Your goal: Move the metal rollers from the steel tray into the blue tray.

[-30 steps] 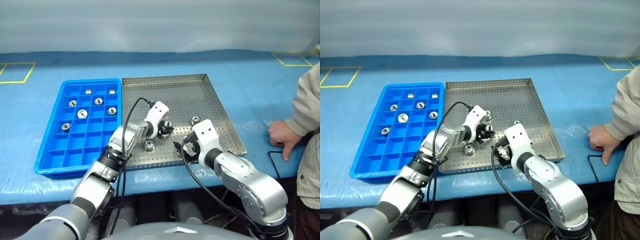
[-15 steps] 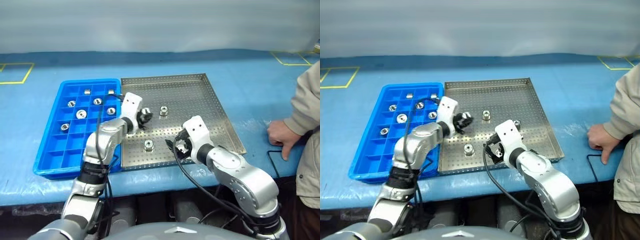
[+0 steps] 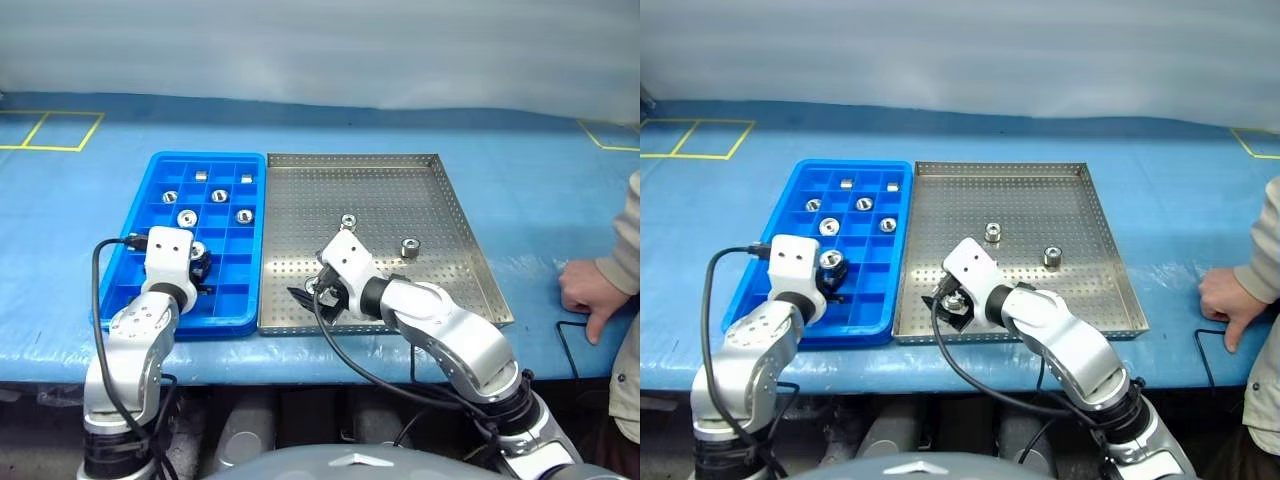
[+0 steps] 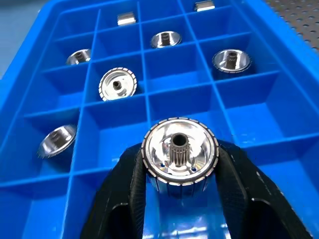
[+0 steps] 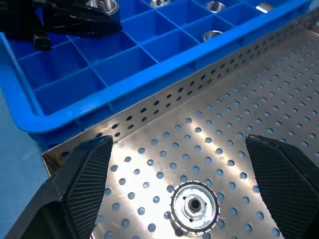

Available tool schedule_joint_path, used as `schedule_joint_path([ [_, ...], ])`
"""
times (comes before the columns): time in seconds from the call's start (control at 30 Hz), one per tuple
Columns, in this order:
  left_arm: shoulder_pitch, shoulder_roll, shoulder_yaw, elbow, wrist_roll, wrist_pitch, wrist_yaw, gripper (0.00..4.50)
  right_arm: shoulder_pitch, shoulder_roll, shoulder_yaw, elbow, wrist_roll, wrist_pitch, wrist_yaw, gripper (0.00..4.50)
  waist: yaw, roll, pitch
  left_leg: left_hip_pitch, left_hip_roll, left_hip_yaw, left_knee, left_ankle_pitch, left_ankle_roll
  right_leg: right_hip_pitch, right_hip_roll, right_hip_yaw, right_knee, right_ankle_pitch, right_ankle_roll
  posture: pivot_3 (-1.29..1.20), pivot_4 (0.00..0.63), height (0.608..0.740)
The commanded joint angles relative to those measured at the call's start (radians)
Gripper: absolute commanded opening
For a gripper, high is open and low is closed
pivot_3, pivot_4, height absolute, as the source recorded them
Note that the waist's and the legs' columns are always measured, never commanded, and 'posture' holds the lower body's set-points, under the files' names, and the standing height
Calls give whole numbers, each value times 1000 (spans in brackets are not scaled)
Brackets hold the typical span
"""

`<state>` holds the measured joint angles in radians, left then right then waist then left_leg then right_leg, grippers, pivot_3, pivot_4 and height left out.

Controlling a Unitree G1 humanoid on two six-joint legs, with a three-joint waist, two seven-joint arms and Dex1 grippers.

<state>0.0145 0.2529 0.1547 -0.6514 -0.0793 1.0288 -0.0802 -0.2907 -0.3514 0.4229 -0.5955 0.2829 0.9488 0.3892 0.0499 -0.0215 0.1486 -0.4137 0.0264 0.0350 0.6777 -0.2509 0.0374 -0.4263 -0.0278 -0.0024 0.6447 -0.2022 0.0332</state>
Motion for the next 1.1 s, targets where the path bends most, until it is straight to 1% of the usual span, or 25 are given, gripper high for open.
schedule_joint_path([
  [0.03,10,-28,32,-64,21,26,46,1677,-4,0,-4,-8,6,-45,29,4500,3,0,0,0,0,0,0,0,0,0,0,0,0,0,0,194,150,740],
  [0.23,15,-41,48,-62,47,95,91,1677,10,5,-12,-6,-5,-48,26,4500,6,0,0,0,0,0,0,0,0,0,0,0,0,0,0,188,150,740],
  [0.3,3,-46,61,-58,47,105,96,2419,15,5,-15,-8,-7,-46,23,4500,6,0,0,0,0,0,0,0,0,0,0,0,0,0,-1,188,150,740],
  [0.37,-12,-35,54,-57,34,94,75,3031,21,7,-19,-12,-8,-45,19,4500,7,0,0,0,0,0,0,0,0,0,0,0,0,0,-1,173,150,740],
  [0.43,-34,-14,24,-70,-5,66,13,3760,30,5,-28,-26,-7,-40,12,4500,8,0,0,0,0,0,0,0,0,0,0,0,1,0,-1,173,150,740],
  [0.47,-43,2,5,-75,-26,40,-25,3988,35,3,-36,-35,-6,-37,9,4500,11,0,0,0,0,0,0,0,0,0,0,-1,0,0,-1,160,150,740],
  [0.53,-63,24,-22,-70,-79,-7,-107,3988,53,-4,-58,-56,-2,-28,2,4500,12,0,0,-1,0,0,0,0,0,0,-1,-1,0,-1,-1,148,150,740],
  [0.63,-107,49,-46,-34,-158,-31,-212,3988,85,-31,-89,-86,-2,-13,-3,4500,12,0,0,-2,0,0,0,0,0,-1,-2,-1,-1,0,-2,134,150,740],
  [0.77,-185,137,-146,36,-241,-49,-386,3988,146,-78,-153,-138,10,32,-12,4500,1,1,0,-2,0,0,0,0,0,-1,-2,-2,-1,-1,-3,104,150,740],
  [0.83,-225,158,-188,85,-263,-67,-439,3988,178,-99,-178,-158,10,48,-18,4500,-5,1,0,-2,0,0,0,0,0,-1,-1,-2,0,-2,-3,79,150,740],
  [0.93,-291,173,-259,177,-267,-113,-505,3988,228,-119,-203,-184,0,70,-38,4500,-12,1,1,-2,0,0,0,0,0,-1,-1,-2,0,-2,-3,42,150,740],
  [1.07,-363,208,-398,288,-227,-178,-596,3988,265,-102,-225,-220,-2,88,-75,4500,-28,1,1,-2,0,1,0,0,0,-2,0,-1,0,-2,-3,10,150,740],
  [1.1,-375,210,-415,310,-226,-190,-614,3988,268,-95,-228,-224,-4,92,-85,4500,-33,1,1,-2,0,1,0,0,0,-2,0,-1,0,-2,-3,-13,150,740],
])
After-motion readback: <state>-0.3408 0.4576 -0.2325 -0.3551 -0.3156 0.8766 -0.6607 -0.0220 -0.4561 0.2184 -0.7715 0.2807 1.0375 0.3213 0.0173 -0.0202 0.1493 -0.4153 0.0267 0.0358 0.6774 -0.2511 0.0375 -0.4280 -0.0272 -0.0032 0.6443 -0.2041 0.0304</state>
